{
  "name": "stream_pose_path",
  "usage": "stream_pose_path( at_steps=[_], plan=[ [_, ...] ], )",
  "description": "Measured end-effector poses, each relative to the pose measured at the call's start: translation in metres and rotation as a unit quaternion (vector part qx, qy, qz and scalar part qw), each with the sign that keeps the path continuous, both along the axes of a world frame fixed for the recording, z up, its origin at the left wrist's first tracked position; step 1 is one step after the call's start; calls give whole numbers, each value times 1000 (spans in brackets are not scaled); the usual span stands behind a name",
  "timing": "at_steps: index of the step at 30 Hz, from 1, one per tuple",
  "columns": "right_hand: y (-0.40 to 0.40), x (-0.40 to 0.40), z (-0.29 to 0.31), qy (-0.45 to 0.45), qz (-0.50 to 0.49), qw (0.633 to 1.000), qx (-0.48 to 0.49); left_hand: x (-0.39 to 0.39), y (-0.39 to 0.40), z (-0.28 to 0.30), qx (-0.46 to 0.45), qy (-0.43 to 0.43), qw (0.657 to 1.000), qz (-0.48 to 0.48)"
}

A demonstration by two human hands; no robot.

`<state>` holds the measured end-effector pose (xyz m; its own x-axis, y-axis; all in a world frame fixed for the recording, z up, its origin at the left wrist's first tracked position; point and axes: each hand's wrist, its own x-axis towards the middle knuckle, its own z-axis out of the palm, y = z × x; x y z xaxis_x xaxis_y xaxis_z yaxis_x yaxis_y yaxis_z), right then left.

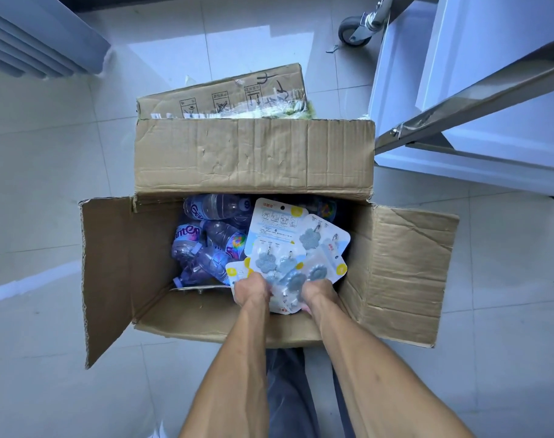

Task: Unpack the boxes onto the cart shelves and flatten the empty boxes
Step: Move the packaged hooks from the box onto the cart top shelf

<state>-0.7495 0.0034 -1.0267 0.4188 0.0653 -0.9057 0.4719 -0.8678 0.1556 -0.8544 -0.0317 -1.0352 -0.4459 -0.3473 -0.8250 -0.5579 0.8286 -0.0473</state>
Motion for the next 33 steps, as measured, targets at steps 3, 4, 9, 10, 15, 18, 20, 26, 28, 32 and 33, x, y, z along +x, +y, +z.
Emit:
stream_pose_path(
  at_steps=[3, 4, 9, 10, 15, 18, 20, 26, 28, 32, 33],
  plan=[
    [4, -4, -10, -17, -147, 989, 3, -2, 9, -1, 6, -140, 982, 128],
    [8, -6, -10, -24, -197, 980, -1, -1, 11, -1, 10, -177, 973, 148],
    [21, -10, -7, -23, -250, 968, -10, 4, 28, 1, 26, -205, 954, 216],
    [23, -11, -7, -19, -257, 966, -6, 4, 33, 1, 29, -200, 954, 220],
    [27, -10, -11, -18, -305, 952, -15, -1, 52, 2, 41, -190, 944, 266],
    [23, -10, -15, -23, -311, 950, 21, -4, 63, 3, 58, -181, 942, 275],
    [21, -12, -15, -48, -286, 956, 44, -2, 68, 2, 63, -170, 946, 270],
    [39, -20, 20, -120, -55, 989, 71, -7, 67, 5, 63, -106, 951, 282],
    [50, -26, 28, -133, 4, 987, 95, -13, 63, 8, 61, -77, 955, 279],
    [66, -35, 36, -129, 22, 984, 121, -24, 53, 18, 23, -22, 972, 232],
    [68, -36, 35, -119, 16, 987, 108, -25, 50, 20, 9, -5, 980, 197]
  ],
)
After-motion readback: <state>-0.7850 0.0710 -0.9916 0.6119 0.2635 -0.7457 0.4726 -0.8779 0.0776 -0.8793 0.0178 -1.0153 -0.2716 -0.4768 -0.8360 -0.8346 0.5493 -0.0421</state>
